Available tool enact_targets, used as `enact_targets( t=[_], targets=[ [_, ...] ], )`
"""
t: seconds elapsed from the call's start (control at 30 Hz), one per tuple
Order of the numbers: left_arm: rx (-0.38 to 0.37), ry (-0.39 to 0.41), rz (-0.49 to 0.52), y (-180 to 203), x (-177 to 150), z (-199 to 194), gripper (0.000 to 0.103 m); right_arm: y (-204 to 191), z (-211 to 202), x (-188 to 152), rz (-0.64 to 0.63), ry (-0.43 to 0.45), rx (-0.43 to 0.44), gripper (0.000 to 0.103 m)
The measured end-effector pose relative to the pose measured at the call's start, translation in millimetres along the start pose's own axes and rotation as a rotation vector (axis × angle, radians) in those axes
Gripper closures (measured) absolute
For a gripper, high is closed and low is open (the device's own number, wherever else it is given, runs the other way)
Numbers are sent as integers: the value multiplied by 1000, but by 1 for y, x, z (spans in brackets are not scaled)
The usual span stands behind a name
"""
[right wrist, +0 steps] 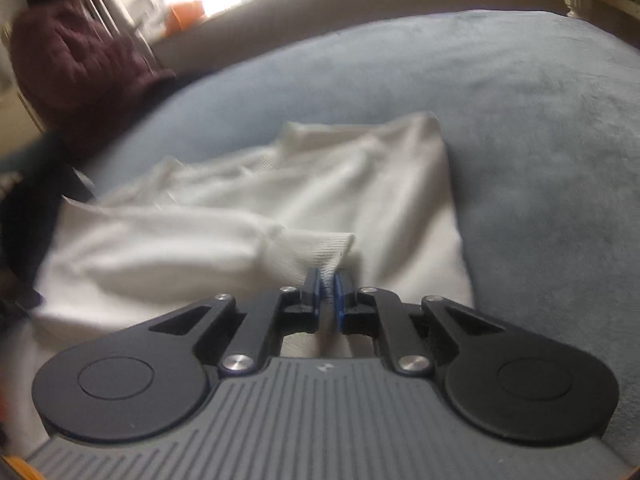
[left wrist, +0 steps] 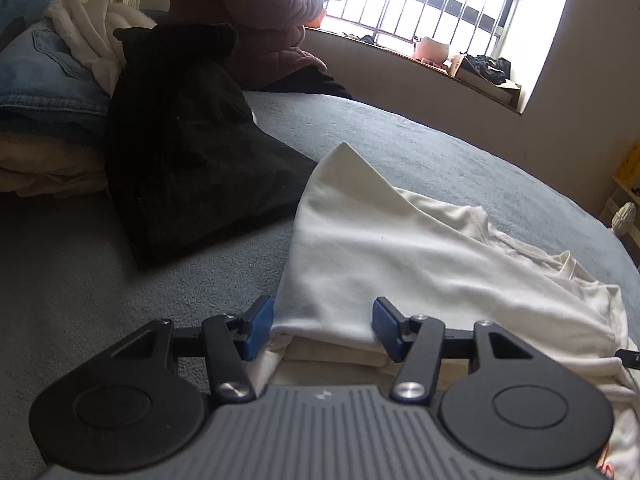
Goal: Fold clothes
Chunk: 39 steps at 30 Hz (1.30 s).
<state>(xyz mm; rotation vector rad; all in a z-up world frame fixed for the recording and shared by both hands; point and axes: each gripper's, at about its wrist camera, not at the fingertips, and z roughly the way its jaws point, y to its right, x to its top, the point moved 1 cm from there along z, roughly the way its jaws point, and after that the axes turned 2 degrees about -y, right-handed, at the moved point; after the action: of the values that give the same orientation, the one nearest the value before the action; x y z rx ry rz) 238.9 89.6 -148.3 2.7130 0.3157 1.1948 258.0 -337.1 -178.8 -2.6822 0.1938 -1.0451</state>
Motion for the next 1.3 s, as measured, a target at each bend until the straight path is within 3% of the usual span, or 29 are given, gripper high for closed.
enact_targets(
  t=[0.13, 0.23, 0.43, 0.57, 0.7, 0.8, 0.9, 1.03, 1.17, 1.3],
  targets=[
    [-14, 15, -2, -3, 2, -7, 46, 1, -19, 1, 33, 72, -65, 95],
    [-21, 23, 7, -2, 2, -8, 46, -19, -39, 13, -33, 154, -33, 93],
    [1, 10, 66, 7, -9, -3, 45, -81, -21, 4, -379, 103, 130, 95],
    [-22, 18, 91, 6, -13, -6, 43, -56, 9, -13, -363, -14, 79, 98],
    [-69, 43, 32, -7, -14, -14, 43, -59, -6, -7, -325, -12, 53, 97],
    [-83, 81, -37, -20, -13, -19, 43, -96, -20, 7, -404, 36, 86, 95],
    [-81, 73, -96, -30, -14, -13, 43, -150, -14, 26, -469, 40, 190, 94],
    [-83, 61, -133, -35, -20, -3, 42, -230, 21, 48, -541, 6, 321, 83],
    [-72, 73, -109, -33, -24, -3, 42, -299, 62, 60, -600, -27, 408, 83],
    [-97, 88, -127, -37, -28, -4, 42, -339, 107, 58, -623, -102, 454, 85]
  ],
)
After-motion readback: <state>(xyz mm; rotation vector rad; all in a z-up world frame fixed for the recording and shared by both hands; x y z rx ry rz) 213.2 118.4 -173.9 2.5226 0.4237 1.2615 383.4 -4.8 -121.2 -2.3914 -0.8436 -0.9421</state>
